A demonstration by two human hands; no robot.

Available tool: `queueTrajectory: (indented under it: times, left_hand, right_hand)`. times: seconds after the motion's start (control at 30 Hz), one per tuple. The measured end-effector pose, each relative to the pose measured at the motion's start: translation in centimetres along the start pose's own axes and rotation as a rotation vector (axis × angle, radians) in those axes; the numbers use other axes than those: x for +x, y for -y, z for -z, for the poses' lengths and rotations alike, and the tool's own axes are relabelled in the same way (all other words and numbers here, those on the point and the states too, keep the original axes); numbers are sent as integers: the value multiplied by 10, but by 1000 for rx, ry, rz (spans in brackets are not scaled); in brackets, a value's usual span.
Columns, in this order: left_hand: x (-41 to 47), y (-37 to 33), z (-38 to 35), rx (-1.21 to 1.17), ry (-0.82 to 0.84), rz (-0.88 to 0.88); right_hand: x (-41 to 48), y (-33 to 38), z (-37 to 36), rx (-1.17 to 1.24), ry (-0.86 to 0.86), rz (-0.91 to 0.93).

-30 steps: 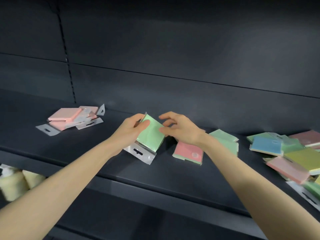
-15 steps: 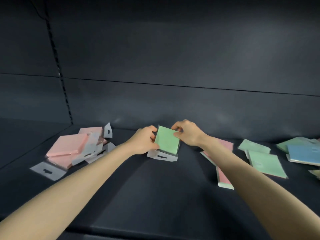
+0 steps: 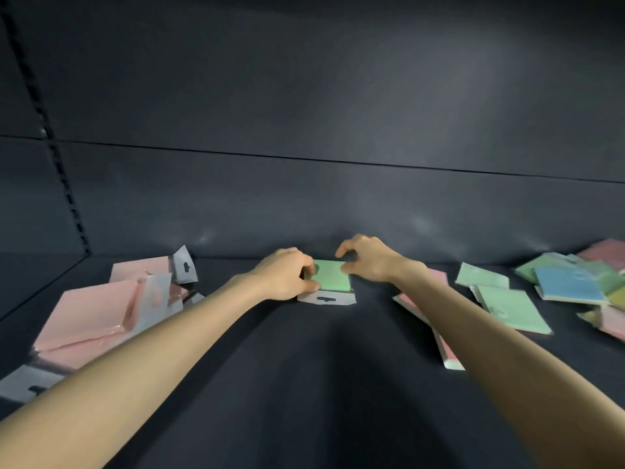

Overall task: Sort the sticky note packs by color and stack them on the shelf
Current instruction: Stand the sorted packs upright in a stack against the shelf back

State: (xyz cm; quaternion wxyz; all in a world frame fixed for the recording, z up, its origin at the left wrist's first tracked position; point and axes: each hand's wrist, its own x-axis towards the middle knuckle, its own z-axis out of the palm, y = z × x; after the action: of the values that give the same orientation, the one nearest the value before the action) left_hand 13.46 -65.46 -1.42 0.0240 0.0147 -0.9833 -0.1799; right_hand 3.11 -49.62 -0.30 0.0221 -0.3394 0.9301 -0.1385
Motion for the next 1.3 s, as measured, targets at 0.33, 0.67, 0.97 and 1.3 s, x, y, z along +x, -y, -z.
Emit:
queueTrajectory:
  times: [0.33,0.67,0.97,1.3]
  left_hand:
    - [-2,-59,44,192,-171,-170]
    - [-24,-173,42,220,-413,-342]
    - [-49,-302,-28,192,-410,-374]
    - [-15,-386,-58,181,-343,-396]
  right_hand:
    - [-46,-15,60,-90,-203,-46]
    - [-156,-84,128,-150,-457,-78]
    - [-279,-182,145,-193,-427,-134]
    - [-327,-268,168,-160,-409,-198]
